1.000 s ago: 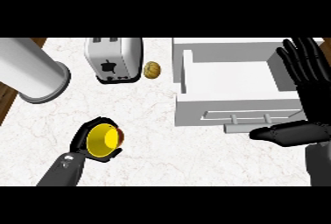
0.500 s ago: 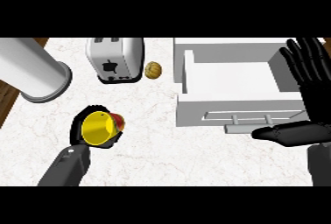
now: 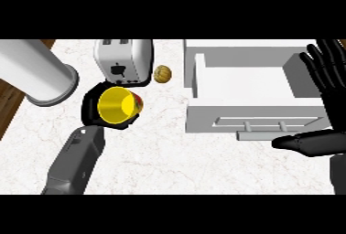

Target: Pick up the cup, place it into the drawer and close the drawer

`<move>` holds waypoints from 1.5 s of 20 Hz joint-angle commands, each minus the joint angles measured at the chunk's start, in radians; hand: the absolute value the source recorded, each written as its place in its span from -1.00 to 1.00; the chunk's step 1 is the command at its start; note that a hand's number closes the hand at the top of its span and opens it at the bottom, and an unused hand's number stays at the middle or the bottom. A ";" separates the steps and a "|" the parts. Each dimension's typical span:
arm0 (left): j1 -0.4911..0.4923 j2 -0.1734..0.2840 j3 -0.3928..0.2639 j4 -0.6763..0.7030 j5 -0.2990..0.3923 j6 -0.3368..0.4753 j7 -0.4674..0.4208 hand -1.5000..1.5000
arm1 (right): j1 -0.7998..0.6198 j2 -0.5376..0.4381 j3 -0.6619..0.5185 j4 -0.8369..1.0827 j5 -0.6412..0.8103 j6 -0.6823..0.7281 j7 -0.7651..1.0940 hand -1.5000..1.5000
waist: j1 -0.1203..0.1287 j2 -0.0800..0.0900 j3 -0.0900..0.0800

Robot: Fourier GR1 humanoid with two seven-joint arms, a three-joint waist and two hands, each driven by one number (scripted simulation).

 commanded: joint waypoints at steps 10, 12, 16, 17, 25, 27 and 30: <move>-0.292 -0.088 -0.177 -0.292 0.037 0.174 0.441 1.00 | 0.015 0.014 -0.001 0.050 0.043 -0.003 -0.080 -1.00 | -0.003 0.000 0.001; -0.320 -0.089 -0.239 -0.356 0.082 0.254 0.551 1.00 | 0.008 -0.012 -0.027 0.024 0.004 0.010 -0.031 -1.00 | -0.005 -0.004 0.001; -0.439 -0.089 -0.329 -0.295 0.126 0.377 0.597 1.00 | -0.017 -0.028 -0.029 0.014 -0.008 0.021 -0.006 -1.00 | -0.021 0.001 0.000; -0.488 -0.089 -0.304 -0.247 0.106 0.385 0.620 1.00 | 0.003 -0.013 -0.024 0.012 0.007 0.006 -0.018 -1.00 | -0.022 0.003 0.000; -0.683 -0.089 -0.373 0.070 0.174 0.487 0.693 1.00 | -0.003 0.018 0.017 0.049 0.032 0.021 -0.097 -1.00 | -0.066 0.019 0.001; -0.742 -0.089 -0.419 0.113 0.191 0.540 0.738 1.00 | -0.024 0.033 0.031 0.038 0.030 0.006 -0.073 -1.00 | -0.083 0.021 0.002; -0.738 -0.089 -0.473 0.168 0.213 0.495 0.739 1.00 | -0.016 0.016 -0.002 0.089 0.036 0.018 -0.131 -1.00 | -0.082 0.022 0.002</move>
